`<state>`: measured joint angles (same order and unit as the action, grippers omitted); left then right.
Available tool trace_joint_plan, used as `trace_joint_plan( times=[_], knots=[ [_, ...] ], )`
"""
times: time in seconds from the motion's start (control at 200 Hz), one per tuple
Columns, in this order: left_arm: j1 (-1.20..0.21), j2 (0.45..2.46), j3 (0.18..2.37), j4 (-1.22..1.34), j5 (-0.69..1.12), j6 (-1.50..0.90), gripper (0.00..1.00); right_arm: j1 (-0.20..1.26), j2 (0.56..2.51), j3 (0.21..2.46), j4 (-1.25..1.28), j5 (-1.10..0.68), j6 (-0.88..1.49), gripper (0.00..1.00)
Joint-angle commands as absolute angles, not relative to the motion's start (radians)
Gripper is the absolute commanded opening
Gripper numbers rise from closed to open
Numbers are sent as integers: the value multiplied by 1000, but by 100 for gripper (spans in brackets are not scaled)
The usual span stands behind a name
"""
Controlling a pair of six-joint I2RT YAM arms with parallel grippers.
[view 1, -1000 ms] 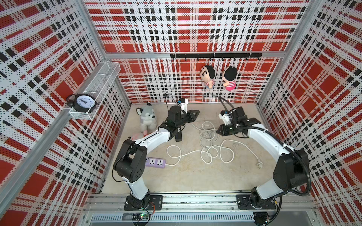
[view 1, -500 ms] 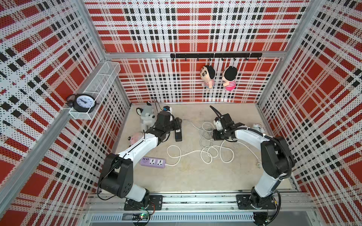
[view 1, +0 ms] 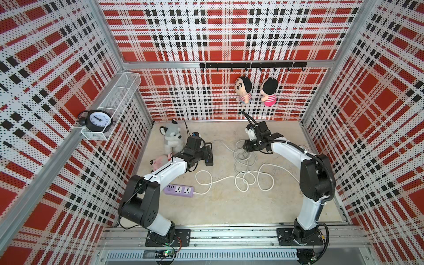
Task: Unwrap the cord wrapped around the power strip
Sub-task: Adjust the power cord at the center of the board.
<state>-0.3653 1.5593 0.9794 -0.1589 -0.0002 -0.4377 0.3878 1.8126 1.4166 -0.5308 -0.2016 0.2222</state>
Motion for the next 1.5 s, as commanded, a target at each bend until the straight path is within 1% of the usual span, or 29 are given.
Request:
trace_joint_plan(
  times=[0.0, 0.115, 0.185, 0.22, 0.266, 0.381, 0.441, 0.526, 0.551, 0.636, 0.822, 0.957, 1.037, 1.072, 1.152, 1.202, 1.277, 1.423, 1.493],
  knots=[
    [-362, 1584, 973, -161, -14, -420, 72, 393, 1715, 1303, -620, -211, 216, 34],
    [-367, 1599, 970, -154, -11, -420, 73, 393, 1657, 1180, -590, -230, 255, 33],
    [-367, 1609, 971, -152, -9, -417, 74, 393, 1657, 1138, -559, -254, 271, 33],
    [-368, 1613, 971, -152, -9, -416, 74, 393, 1671, 1135, -560, -261, 274, 33],
    [-370, 1617, 969, -151, -11, -417, 77, 393, 1691, 1139, -557, -265, 276, 33],
    [-375, 1620, 960, -143, -12, -423, 78, 393, 1760, 1168, -500, -284, 279, 34],
    [-378, 1622, 954, -137, -12, -428, 78, 393, 1815, 1212, -497, -285, 271, 34],
    [-380, 1618, 944, -127, -11, -435, 78, 393, 1863, 1244, -409, -302, 276, 34],
    [-382, 1617, 940, -124, -11, -438, 78, 393, 1880, 1264, -402, -296, 275, 33],
    [-381, 1613, 936, -116, -9, -443, 78, 393, 1930, 1344, -387, -270, 261, 23],
    [-385, 1596, 932, -100, 1, -451, 78, 393, 1998, 1531, -379, -238, 239, 17],
    [-388, 1592, 932, -91, 4, -456, 77, 387, 2088, 1707, -466, -223, 207, 17],
    [-388, 1603, 933, -84, 5, -459, 77, 366, 2170, 1832, -593, -244, 188, 20],
    [-389, 1612, 934, -86, 4, -459, 77, 361, 2176, 1854, -631, -237, 180, 22],
    [-390, 1624, 934, -87, -4, -457, 77, 352, 2129, 1819, -658, -259, 162, 38],
    [-389, 1630, 934, -87, -8, -454, 77, 350, 2072, 1773, -678, -268, 155, 43],
    [-391, 1634, 941, -94, -9, -453, 78, 351, 1969, 1676, -695, -258, 146, 42],
    [-396, 1634, 962, -127, -44, -436, 79, 352, 1849, 1478, -722, -244, 158, 32],
    [-398, 1641, 972, -151, -66, -424, 84, 353, 1833, 1401, -690, -228, 167, 31]
  ],
)
